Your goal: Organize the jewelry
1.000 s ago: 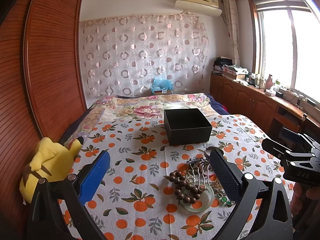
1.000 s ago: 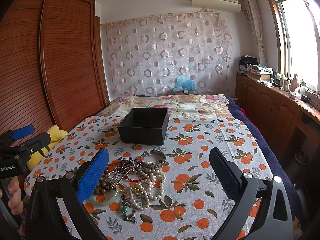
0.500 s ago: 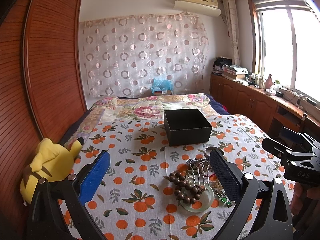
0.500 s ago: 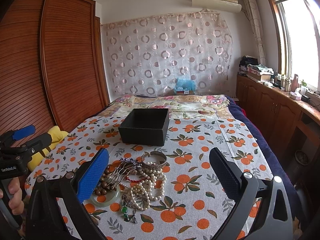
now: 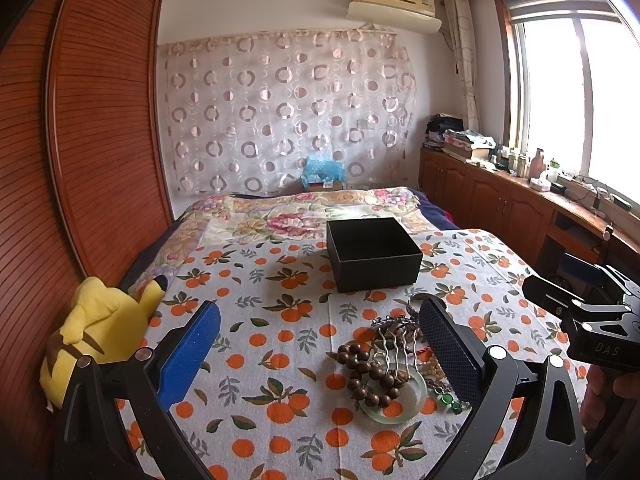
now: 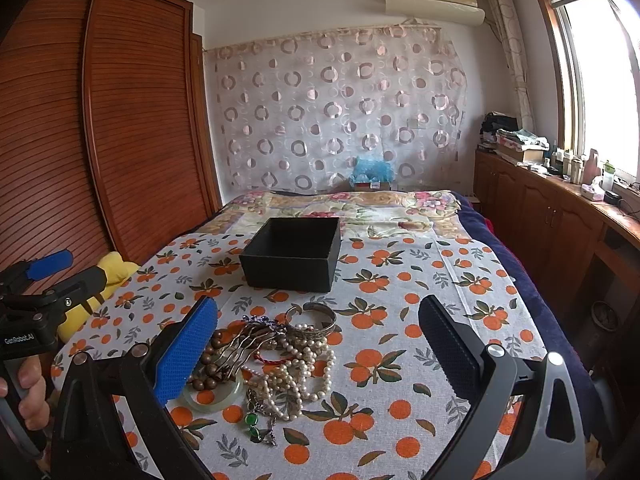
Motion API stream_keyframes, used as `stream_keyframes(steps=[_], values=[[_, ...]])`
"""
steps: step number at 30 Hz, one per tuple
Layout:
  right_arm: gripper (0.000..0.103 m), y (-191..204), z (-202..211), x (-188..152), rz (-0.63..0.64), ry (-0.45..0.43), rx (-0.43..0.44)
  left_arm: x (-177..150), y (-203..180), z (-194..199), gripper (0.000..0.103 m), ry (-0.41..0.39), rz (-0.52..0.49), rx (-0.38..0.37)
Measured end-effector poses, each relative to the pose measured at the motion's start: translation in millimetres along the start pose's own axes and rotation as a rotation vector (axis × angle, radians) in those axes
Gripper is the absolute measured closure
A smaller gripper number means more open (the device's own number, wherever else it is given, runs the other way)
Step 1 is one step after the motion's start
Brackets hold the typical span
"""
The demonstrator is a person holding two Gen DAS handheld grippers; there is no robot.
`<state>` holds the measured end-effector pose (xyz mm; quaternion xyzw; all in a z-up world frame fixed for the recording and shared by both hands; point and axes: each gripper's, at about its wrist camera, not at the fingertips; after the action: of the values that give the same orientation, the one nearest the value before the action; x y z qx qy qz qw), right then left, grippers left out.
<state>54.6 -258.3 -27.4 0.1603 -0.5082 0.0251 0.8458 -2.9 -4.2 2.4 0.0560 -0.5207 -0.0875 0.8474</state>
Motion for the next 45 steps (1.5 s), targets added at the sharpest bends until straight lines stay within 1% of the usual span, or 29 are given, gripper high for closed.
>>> stream_keyframes(steps=[14,28,29,31,37,40,45], values=[[0.002,-3,1,-1,0.001,-0.001,0.001,0,0,0,0.006,-0.003,-0.001,0.001],[0.002,-5,1,-1,0.000,0.000,0.002,6,-4,1,0.006,0.005,0.002,-0.002],[0.002,-4,2,0,-0.001,0.002,0.002,14,-8,6,0.006,0.007,0.002,-0.005],[0.002,4,2,1,-0.002,0.006,0.002,14,-8,4,0.006,0.012,0.004,-0.007],[0.002,2,-9,-3,0.016,0.025,0.006,7,-5,-10,0.006,0.050,0.013,-0.023],[0.003,-6,-16,-5,0.024,0.044,0.029,0,-3,-20,0.006,0.073,0.010,-0.037],[0.010,-5,-28,-6,0.065,0.077,0.045,-12,-1,-35,0.006,0.108,0.002,-0.051]])
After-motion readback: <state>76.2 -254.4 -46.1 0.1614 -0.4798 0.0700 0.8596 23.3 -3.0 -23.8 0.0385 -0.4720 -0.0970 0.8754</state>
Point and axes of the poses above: each gripper's, at about its wrist camera, not at the fingertips, and z roughly against the way its jaws point, y to its left, x to its top, and after that the axes turned 11 degrees about -z, right-handed
